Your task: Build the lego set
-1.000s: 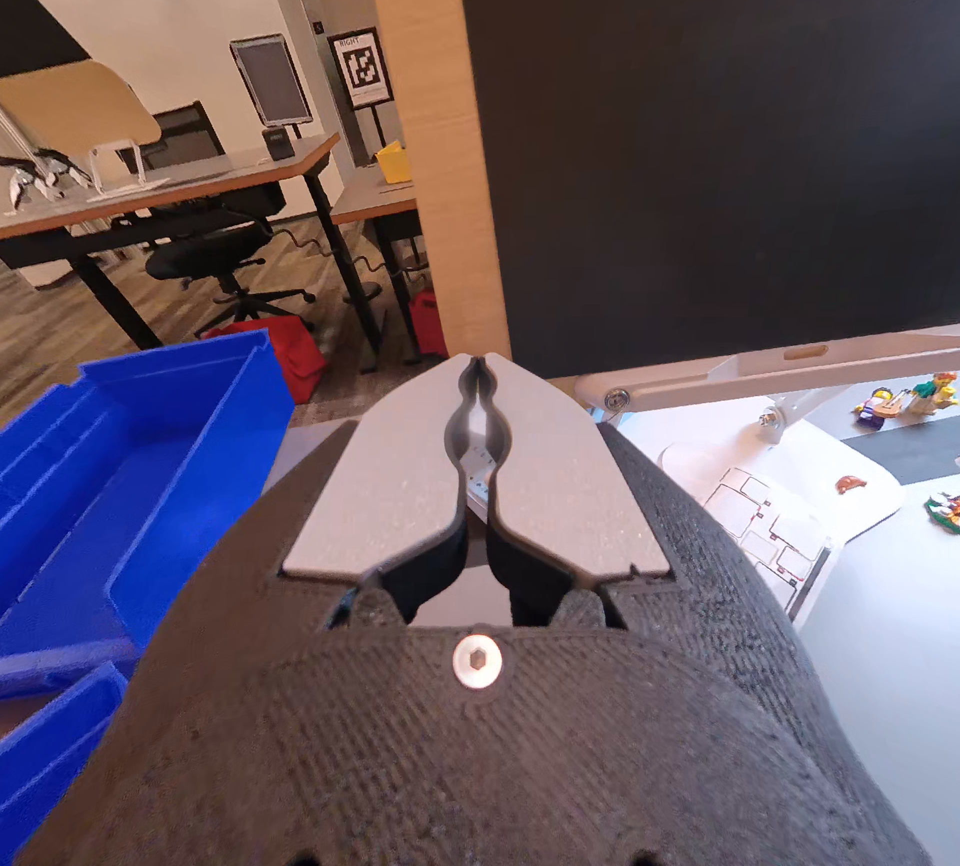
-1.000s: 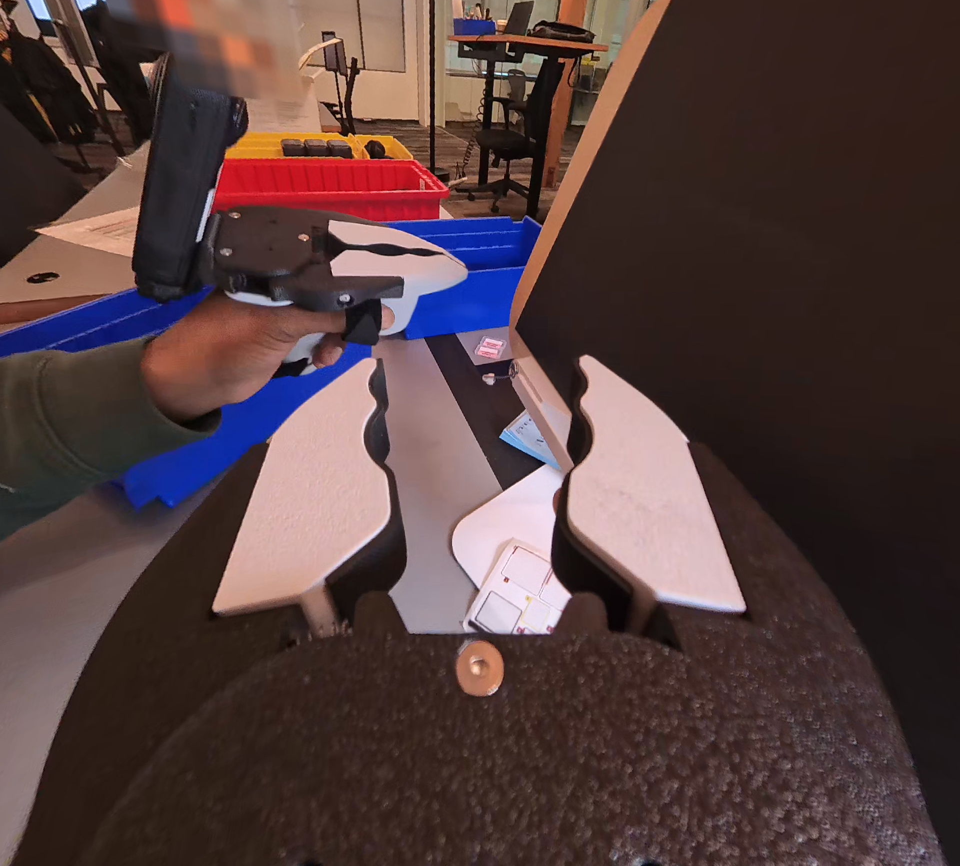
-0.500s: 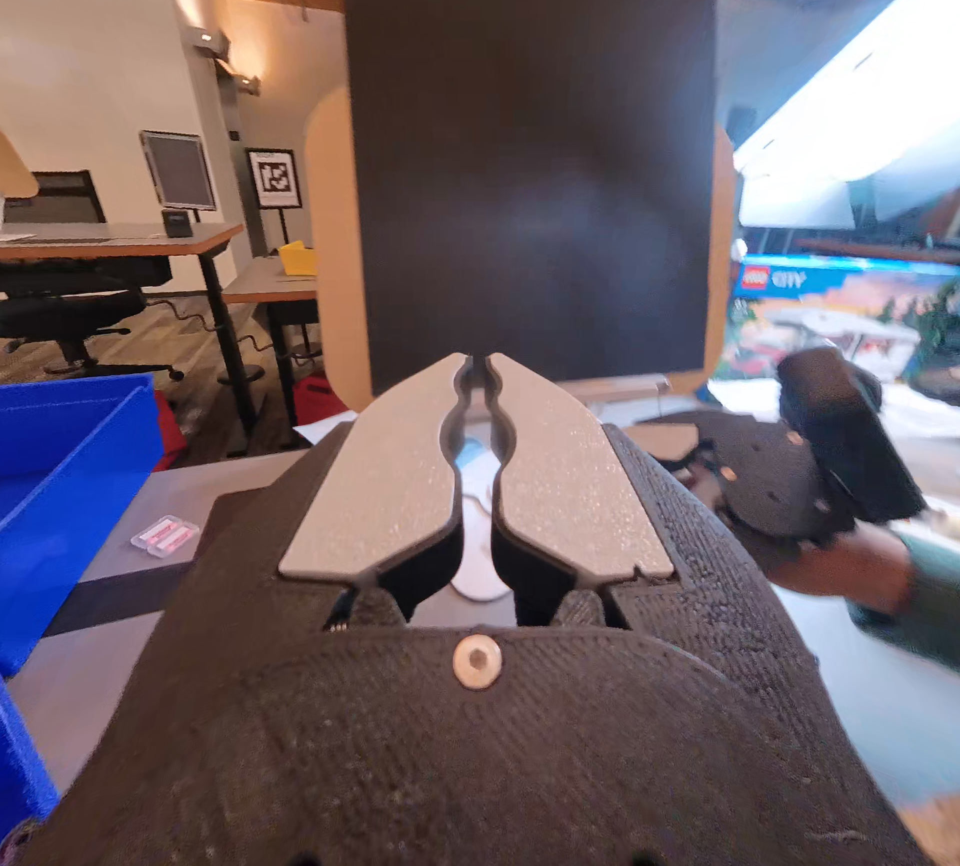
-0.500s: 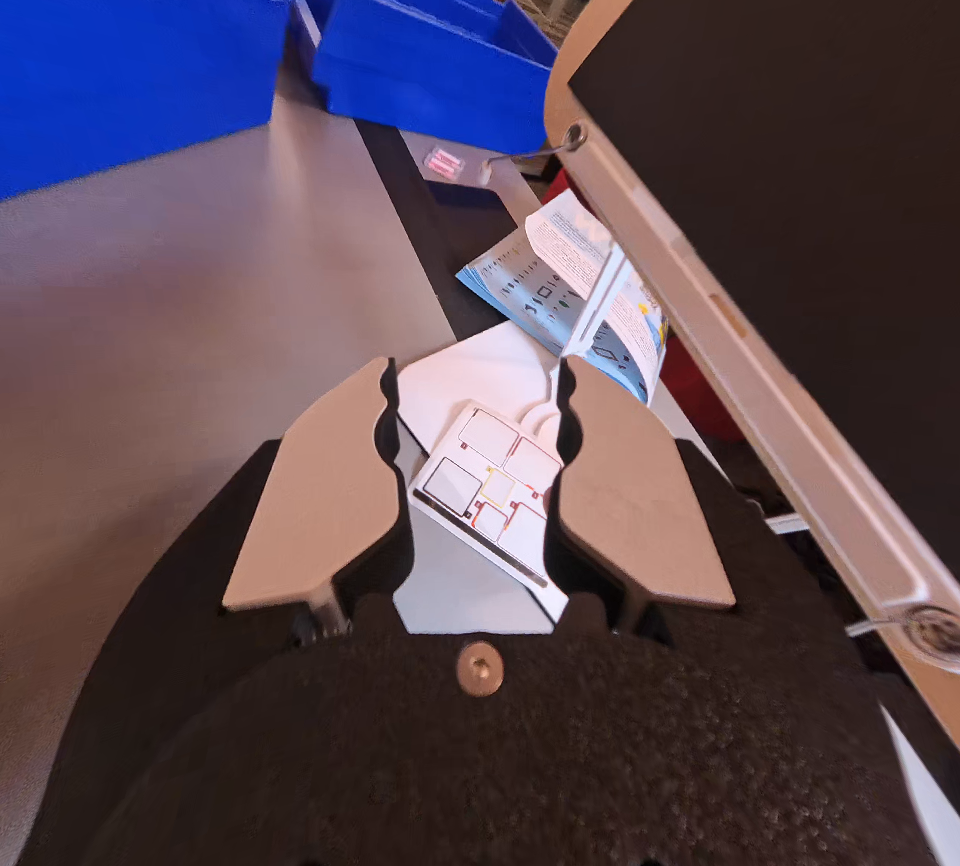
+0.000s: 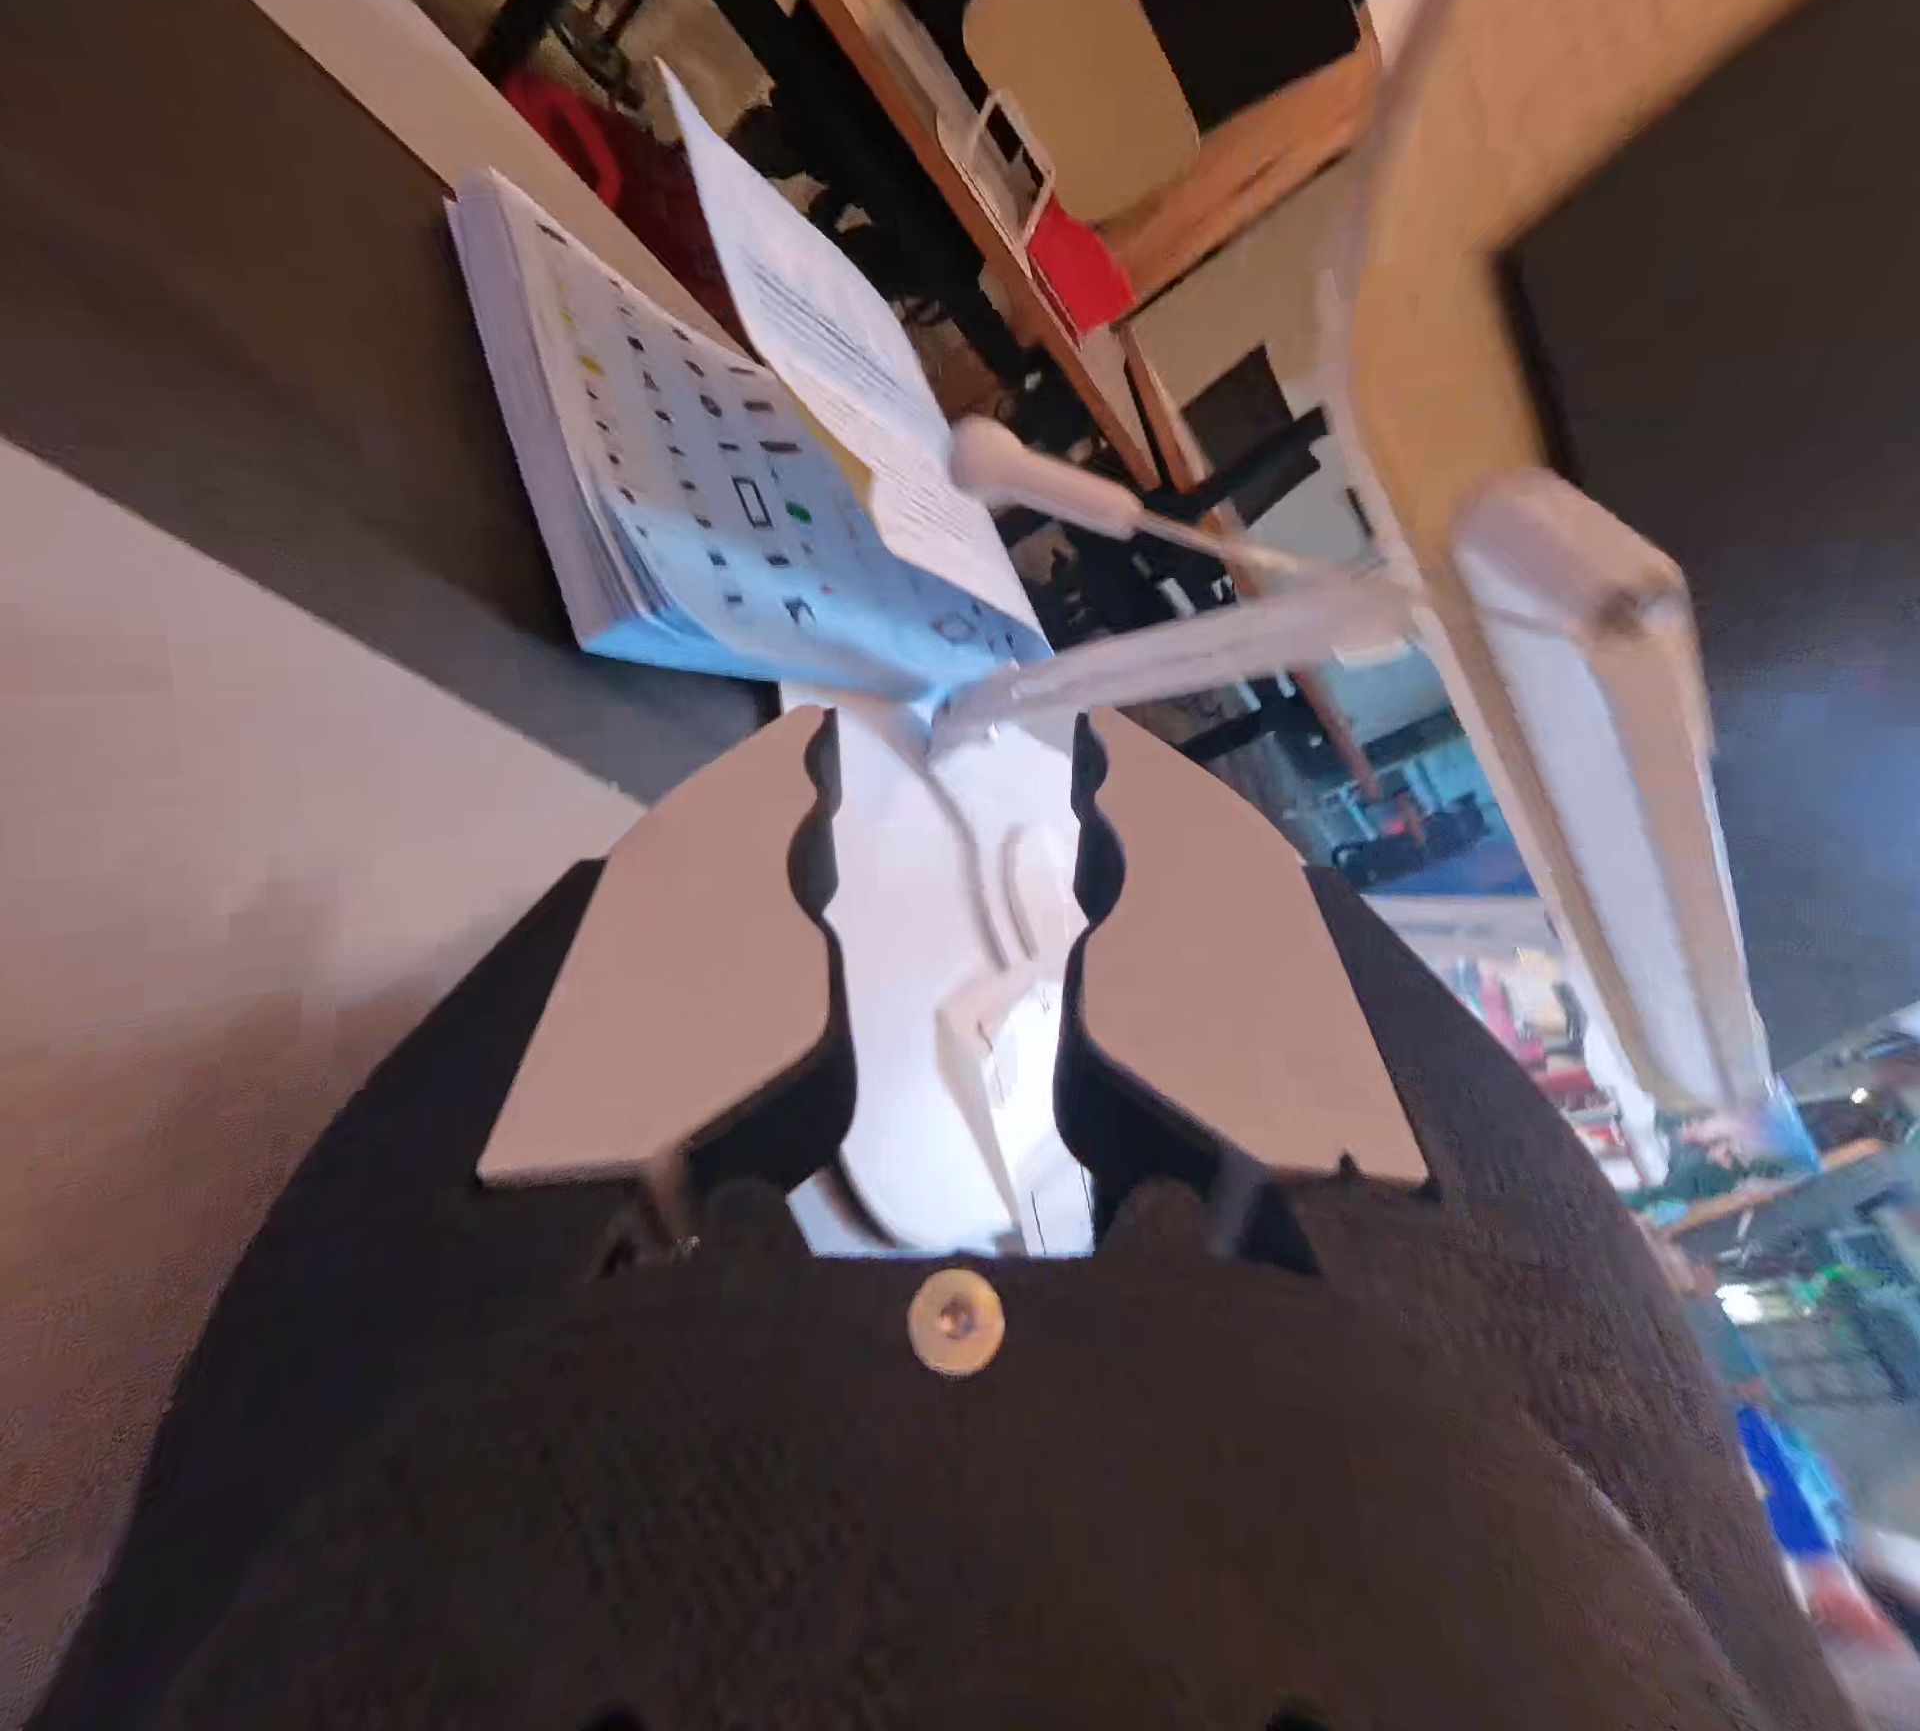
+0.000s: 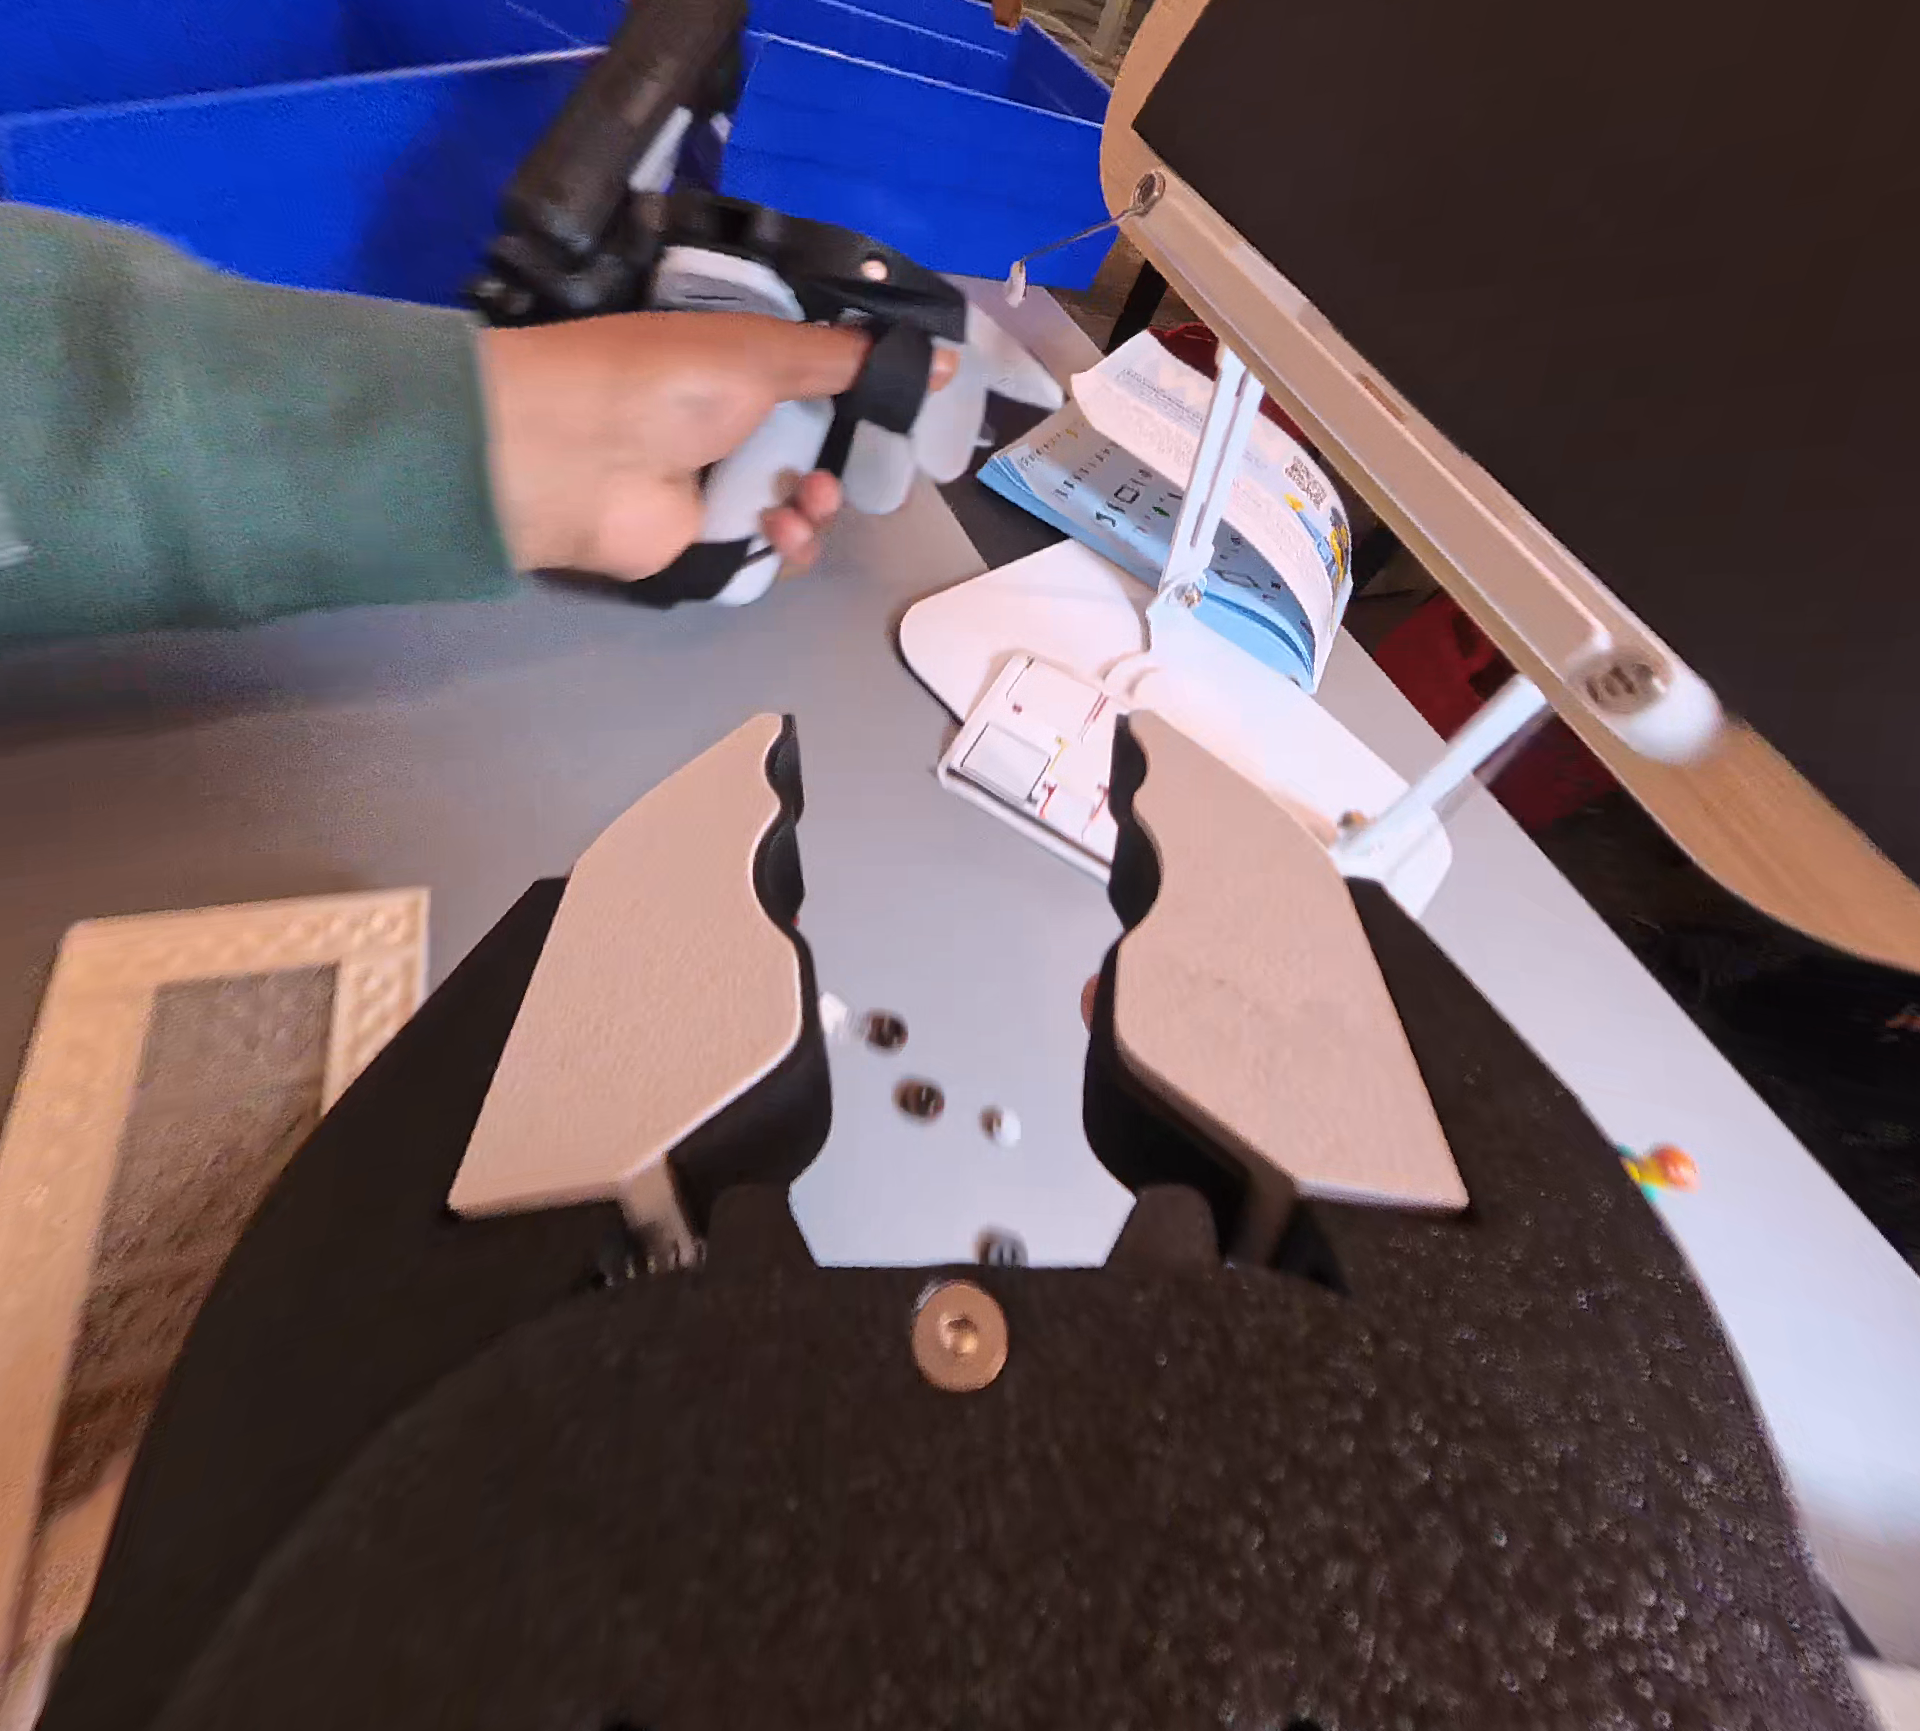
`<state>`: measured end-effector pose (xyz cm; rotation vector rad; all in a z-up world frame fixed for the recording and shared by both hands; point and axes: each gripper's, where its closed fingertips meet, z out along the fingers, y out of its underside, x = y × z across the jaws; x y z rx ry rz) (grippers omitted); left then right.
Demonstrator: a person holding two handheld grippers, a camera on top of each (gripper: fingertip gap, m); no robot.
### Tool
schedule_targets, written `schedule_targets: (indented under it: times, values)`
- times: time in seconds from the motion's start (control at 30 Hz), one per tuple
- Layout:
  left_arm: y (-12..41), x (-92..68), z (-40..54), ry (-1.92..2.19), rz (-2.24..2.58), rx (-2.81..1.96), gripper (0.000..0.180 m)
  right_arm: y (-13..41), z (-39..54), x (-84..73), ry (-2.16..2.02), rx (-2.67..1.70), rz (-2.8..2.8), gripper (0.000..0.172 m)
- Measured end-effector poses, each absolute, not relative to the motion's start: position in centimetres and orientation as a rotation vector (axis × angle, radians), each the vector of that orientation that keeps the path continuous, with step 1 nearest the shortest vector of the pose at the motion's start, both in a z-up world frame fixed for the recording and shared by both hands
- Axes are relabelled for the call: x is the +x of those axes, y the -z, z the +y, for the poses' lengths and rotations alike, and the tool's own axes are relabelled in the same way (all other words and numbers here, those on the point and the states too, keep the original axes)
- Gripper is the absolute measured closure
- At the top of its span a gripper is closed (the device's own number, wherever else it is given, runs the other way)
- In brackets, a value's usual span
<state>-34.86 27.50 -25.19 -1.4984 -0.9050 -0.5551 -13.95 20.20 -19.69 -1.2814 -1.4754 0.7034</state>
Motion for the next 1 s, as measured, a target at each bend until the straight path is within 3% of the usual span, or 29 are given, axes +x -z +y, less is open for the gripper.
schedule_targets:
  times: [0.03, 0.2, 0.3, 0.57, 1.0]
  values:
    - [25.6, -35.6, 28.4, 0.559, -0.928, -1.492, 0.136, 19.6, 20.0, -12.8, -0.705, -1.281, -1.476, 0.116]
    - [26.4, -39.0, 31.8, 0.505, -0.964, -1.452, 0.145, 19.6, 19.1, -8.1, -0.715, -1.288, -1.485, 0.116]
    - [26.1, -40.6, 32.6, 0.553, -0.969, -1.389, 0.180, 19.9, 18.7, -6.6, -0.742, -1.297, -1.479, 0.117]
    - [24.6, -41.8, 26.6, 0.420, -0.991, -1.438, 0.180, 20.7, 17.5, -6.5, -0.782, -1.277, -1.506, 0.119]
    - [17.1, -36.1, 17.9, 0.242, -0.708, -1.565, 0.180, 18.6, 13.8, -8.2, -0.805, -1.183, -1.530, 0.120]
